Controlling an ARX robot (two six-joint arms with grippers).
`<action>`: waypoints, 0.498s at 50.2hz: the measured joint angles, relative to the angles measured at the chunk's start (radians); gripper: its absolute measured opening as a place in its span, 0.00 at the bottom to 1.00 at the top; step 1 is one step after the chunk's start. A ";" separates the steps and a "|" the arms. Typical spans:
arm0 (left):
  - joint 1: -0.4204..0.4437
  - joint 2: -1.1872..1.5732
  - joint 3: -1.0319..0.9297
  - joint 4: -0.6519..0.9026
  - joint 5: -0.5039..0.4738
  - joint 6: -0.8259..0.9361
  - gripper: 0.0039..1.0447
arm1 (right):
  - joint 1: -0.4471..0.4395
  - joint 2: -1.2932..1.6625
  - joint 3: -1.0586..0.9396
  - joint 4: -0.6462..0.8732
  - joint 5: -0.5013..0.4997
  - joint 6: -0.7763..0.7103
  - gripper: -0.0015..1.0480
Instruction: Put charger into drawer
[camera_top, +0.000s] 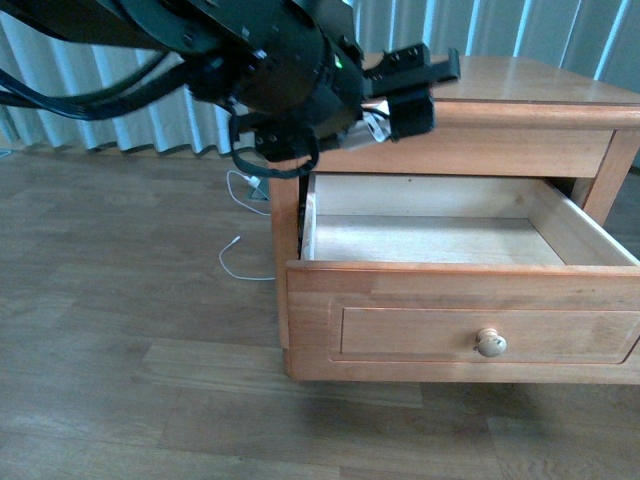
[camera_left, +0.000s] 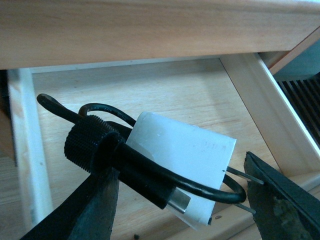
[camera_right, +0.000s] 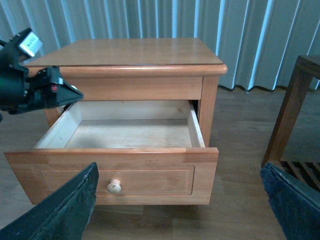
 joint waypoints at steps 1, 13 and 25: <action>-0.005 0.014 0.013 -0.003 -0.003 0.000 0.65 | 0.000 0.000 0.000 0.000 0.000 0.000 0.92; -0.034 0.112 0.111 -0.040 -0.035 -0.005 0.65 | 0.000 0.000 0.000 0.000 0.000 0.000 0.92; -0.030 0.122 0.115 -0.024 -0.098 -0.006 0.96 | 0.000 0.000 0.000 0.000 0.000 0.000 0.92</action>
